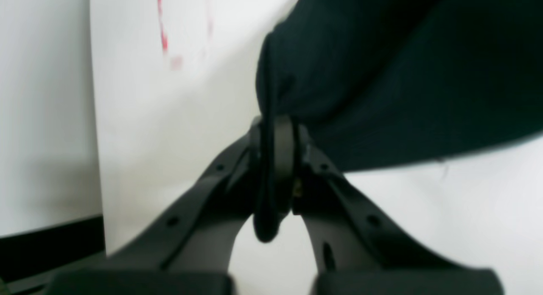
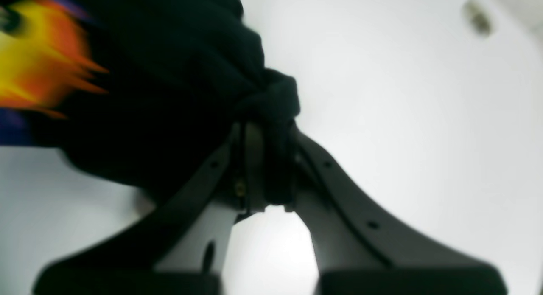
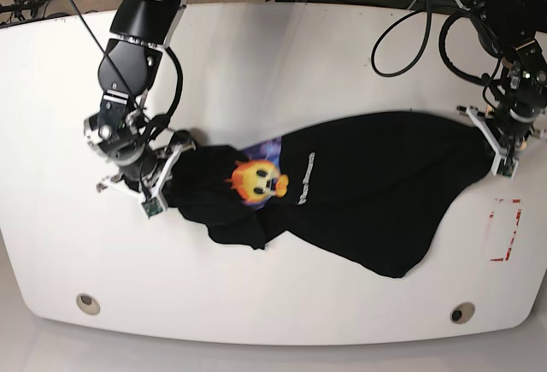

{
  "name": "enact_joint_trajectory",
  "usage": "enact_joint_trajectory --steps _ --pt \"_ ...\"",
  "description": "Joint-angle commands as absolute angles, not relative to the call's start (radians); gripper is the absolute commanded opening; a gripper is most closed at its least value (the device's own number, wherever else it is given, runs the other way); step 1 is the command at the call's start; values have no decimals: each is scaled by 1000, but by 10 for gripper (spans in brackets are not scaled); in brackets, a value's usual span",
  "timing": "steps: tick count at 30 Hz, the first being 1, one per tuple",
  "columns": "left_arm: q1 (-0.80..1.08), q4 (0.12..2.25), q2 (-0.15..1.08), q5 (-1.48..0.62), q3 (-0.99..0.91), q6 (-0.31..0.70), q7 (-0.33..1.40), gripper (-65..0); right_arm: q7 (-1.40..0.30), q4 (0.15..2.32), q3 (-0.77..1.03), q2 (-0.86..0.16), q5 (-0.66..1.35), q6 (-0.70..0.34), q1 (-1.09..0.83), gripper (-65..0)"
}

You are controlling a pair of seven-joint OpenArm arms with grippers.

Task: Fold the T-shirt properly
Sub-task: 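Lift the shirt with both grippers and drag it away from the robot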

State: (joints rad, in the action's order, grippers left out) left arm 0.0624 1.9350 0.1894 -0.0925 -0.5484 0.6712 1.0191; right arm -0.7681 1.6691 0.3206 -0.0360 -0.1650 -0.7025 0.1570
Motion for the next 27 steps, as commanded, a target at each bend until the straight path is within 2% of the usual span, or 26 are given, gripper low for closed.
enact_joint_trajectory --steps 1,10,18,27 --pt "120 1954 200 -102 -587 693 952 -650 -757 1738 348 -35 -84 -698 110 -631" --pt "282 1952 205 -102 -608 698 920 -650 -915 1808 424 -42 257 -698 -53 -631" --pt "375 1949 206 -102 -710 698 872 -650 -1041 1827 567 -73 604 -698 -189 -631" --pt "409 1948 213 -99 -816 698 860 -650 -1055 1824 667 -127 774 -698 -298 -631"
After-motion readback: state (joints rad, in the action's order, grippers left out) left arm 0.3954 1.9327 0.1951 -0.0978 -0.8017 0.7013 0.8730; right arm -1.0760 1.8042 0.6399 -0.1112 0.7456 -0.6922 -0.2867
